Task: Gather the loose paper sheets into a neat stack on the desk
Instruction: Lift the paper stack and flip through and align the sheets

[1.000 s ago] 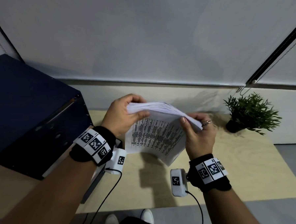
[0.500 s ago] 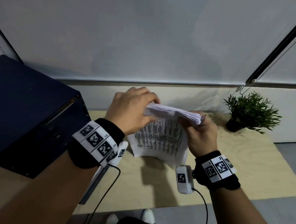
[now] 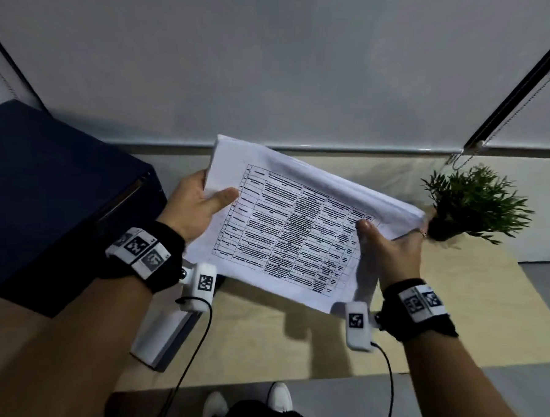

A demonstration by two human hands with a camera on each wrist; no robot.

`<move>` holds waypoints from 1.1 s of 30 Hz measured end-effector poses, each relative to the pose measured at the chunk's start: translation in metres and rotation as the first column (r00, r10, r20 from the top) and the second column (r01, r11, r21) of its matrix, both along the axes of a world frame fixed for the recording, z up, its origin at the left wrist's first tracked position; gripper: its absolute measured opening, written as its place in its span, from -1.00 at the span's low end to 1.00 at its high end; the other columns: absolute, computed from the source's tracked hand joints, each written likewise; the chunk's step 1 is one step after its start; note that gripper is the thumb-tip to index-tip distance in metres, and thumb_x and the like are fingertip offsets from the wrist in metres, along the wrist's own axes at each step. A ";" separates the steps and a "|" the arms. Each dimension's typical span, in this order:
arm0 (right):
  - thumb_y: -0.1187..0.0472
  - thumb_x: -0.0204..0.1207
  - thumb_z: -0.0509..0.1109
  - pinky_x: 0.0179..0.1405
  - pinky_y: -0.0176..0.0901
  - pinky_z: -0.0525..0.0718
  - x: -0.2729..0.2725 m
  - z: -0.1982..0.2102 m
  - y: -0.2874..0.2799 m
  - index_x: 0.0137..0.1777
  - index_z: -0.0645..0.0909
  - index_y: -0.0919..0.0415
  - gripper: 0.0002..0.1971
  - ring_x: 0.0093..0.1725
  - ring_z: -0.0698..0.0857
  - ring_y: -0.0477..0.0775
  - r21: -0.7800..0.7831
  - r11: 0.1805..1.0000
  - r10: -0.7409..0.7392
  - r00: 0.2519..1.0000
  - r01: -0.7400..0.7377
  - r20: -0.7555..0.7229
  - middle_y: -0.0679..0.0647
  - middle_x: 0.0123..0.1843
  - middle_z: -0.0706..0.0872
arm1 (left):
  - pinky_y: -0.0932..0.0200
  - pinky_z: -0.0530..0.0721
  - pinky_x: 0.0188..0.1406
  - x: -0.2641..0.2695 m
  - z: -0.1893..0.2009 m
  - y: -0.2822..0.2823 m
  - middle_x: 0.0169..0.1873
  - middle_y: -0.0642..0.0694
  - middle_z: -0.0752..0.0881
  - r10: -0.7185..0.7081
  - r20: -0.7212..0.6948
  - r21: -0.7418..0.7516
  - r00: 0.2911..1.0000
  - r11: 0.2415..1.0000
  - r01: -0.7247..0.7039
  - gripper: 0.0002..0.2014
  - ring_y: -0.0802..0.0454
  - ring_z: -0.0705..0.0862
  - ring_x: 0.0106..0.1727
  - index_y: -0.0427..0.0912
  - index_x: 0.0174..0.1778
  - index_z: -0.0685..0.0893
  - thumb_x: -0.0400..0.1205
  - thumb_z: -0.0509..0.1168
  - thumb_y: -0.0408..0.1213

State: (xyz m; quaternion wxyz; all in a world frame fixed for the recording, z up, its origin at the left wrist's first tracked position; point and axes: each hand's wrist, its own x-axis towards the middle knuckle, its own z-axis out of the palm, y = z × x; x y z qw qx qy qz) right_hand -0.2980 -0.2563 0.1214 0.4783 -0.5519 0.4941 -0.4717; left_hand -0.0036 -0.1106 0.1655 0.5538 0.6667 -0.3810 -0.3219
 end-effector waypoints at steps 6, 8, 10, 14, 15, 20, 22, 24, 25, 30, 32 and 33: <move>0.38 0.33 0.61 -0.05 -0.01 0.71 -0.012 0.002 -0.010 -0.03 0.73 0.25 -0.78 -0.21 0.75 -0.01 0.031 0.996 0.079 0.977 -0.087 0.198 -0.01 -0.21 0.85 | 0.04 0.72 0.19 -0.016 -0.031 -0.004 0.05 0.02 0.81 0.150 -0.038 -0.048 0.988 0.987 -0.152 -0.61 0.14 0.79 0.06 -0.17 0.18 0.70 0.49 0.48 -0.08; 0.52 0.38 0.53 -0.15 -0.22 0.70 -0.013 0.009 -0.001 0.00 0.70 0.30 -0.77 -0.27 0.73 -0.20 -0.077 0.997 0.039 0.988 -0.028 0.150 -0.18 -0.30 0.83 | 0.33 0.70 -0.03 -0.029 -0.040 -0.004 -0.03 0.09 0.79 0.242 0.013 -0.102 0.970 0.966 -0.239 -0.77 0.42 0.75 -0.11 -0.15 0.10 0.70 0.54 0.48 -0.24; 0.57 0.36 0.53 -0.23 -0.40 0.68 -0.018 0.001 0.009 0.04 0.68 0.37 -0.72 -0.31 0.70 -0.33 -0.134 0.991 0.008 0.992 0.009 0.122 -0.21 -0.32 0.81 | 0.40 0.66 -0.11 -0.044 -0.053 -0.001 -0.06 0.08 0.77 0.282 0.045 -0.075 0.958 0.958 -0.278 -0.80 0.45 0.73 -0.19 -0.11 0.04 0.70 0.54 0.50 -0.33; 0.49 0.31 0.61 -0.32 -0.46 0.61 -0.032 -0.040 0.024 -0.08 0.69 0.25 -0.75 -0.40 0.64 -0.40 -0.073 0.997 -0.005 0.998 0.000 -0.070 0.08 -0.24 0.74 | 0.26 0.67 -0.16 -0.059 -0.088 0.008 -0.12 0.04 0.78 0.187 0.024 0.064 0.982 0.980 -0.189 -0.78 0.16 0.72 -0.15 -0.11 0.00 0.67 0.51 0.53 -0.34; 0.47 0.31 0.62 -0.31 -0.43 0.61 -0.036 -0.049 0.025 -0.14 0.67 0.17 -0.74 -0.40 0.64 -0.37 -0.045 0.999 -0.012 0.995 0.008 -0.095 0.07 -0.26 0.72 | 0.30 0.65 -0.25 -0.059 -0.093 0.007 -0.20 0.03 0.76 0.166 0.031 0.079 0.986 0.983 -0.168 -0.80 0.17 0.69 -0.22 -0.14 -0.03 0.66 0.51 0.53 -0.32; 0.38 0.32 0.64 -0.32 -0.40 0.63 -0.043 -0.050 0.022 -0.23 0.66 0.09 -0.76 -0.41 0.62 -0.27 -0.040 0.998 -0.052 0.991 0.047 -0.125 0.01 -0.33 0.71 | 0.32 0.53 -0.39 -0.056 -0.090 0.003 -0.38 0.06 0.65 0.185 0.046 0.036 0.982 0.982 -0.187 -0.85 0.22 0.56 -0.39 -0.22 -0.17 0.60 0.54 0.48 -0.37; 0.43 0.33 0.62 -0.25 -0.47 0.63 -0.043 -0.045 0.023 -0.11 0.66 0.19 -0.76 -0.34 0.65 -0.31 -0.080 0.996 -0.036 0.994 0.028 -0.103 0.03 -0.25 0.72 | 0.34 0.57 -0.34 -0.053 -0.087 0.006 -0.33 0.03 0.68 0.182 0.026 0.007 0.983 0.983 -0.182 -0.84 0.20 0.61 -0.34 -0.23 -0.14 0.62 0.53 0.50 -0.38; 0.44 0.35 0.60 -0.11 -0.49 0.62 -0.041 -0.045 0.024 0.01 0.66 0.24 -0.72 -0.21 0.67 -0.34 -0.114 0.993 -0.006 0.993 -0.007 -0.118 0.01 -0.13 0.74 | 0.40 0.62 -0.22 -0.050 -0.087 0.010 -0.20 0.01 0.74 0.175 0.014 -0.016 0.984 0.984 -0.175 -0.82 0.23 0.67 -0.23 -0.21 -0.06 0.66 0.50 0.53 -0.36; 0.43 0.37 0.58 -0.07 -0.49 0.61 -0.040 -0.045 0.025 0.03 0.67 0.23 -0.73 -0.16 0.68 -0.34 -0.121 0.993 -0.001 0.992 -0.015 -0.126 -0.04 -0.11 0.75 | 0.44 0.62 -0.14 -0.051 -0.085 0.011 -0.13 0.03 0.76 0.178 0.014 -0.036 0.984 0.983 -0.178 -0.81 0.26 0.69 -0.16 -0.20 -0.03 0.69 0.51 0.53 -0.36; 0.37 0.49 0.50 -0.04 -0.53 0.57 -0.035 -0.046 0.030 -0.13 0.73 0.05 -0.83 -0.12 0.70 -0.35 -0.141 0.990 0.007 0.986 -0.031 -0.165 -0.33 -0.19 0.80 | 0.61 0.49 -0.01 -0.056 -0.075 0.004 -0.11 0.01 0.78 0.194 0.113 -0.113 0.975 0.977 -0.181 -0.94 0.46 0.68 -0.09 -0.31 -0.07 0.76 0.58 0.44 -0.42; 0.36 0.50 0.50 -0.01 -0.50 0.58 -0.034 -0.045 0.030 -0.10 0.72 0.08 -0.86 -0.08 0.71 -0.32 -0.155 0.987 0.015 0.982 -0.045 -0.189 -0.31 -0.16 0.80 | 0.60 0.50 0.00 -0.054 -0.075 0.003 -0.14 -0.02 0.79 0.192 0.151 -0.112 0.970 0.978 -0.176 -0.97 0.44 0.69 -0.10 -0.31 -0.10 0.76 0.58 0.44 -0.43; 0.34 0.49 0.51 0.01 -0.46 0.59 -0.034 -0.044 0.030 -0.09 0.72 0.07 -0.86 -0.07 0.71 -0.29 -0.159 0.986 0.018 0.978 -0.051 -0.206 -0.26 -0.15 0.81 | 0.59 0.51 0.00 -0.052 -0.075 0.003 -0.15 -0.01 0.79 0.190 0.167 -0.101 0.968 0.979 -0.175 -0.97 0.42 0.69 -0.11 -0.30 -0.11 0.76 0.57 0.45 -0.42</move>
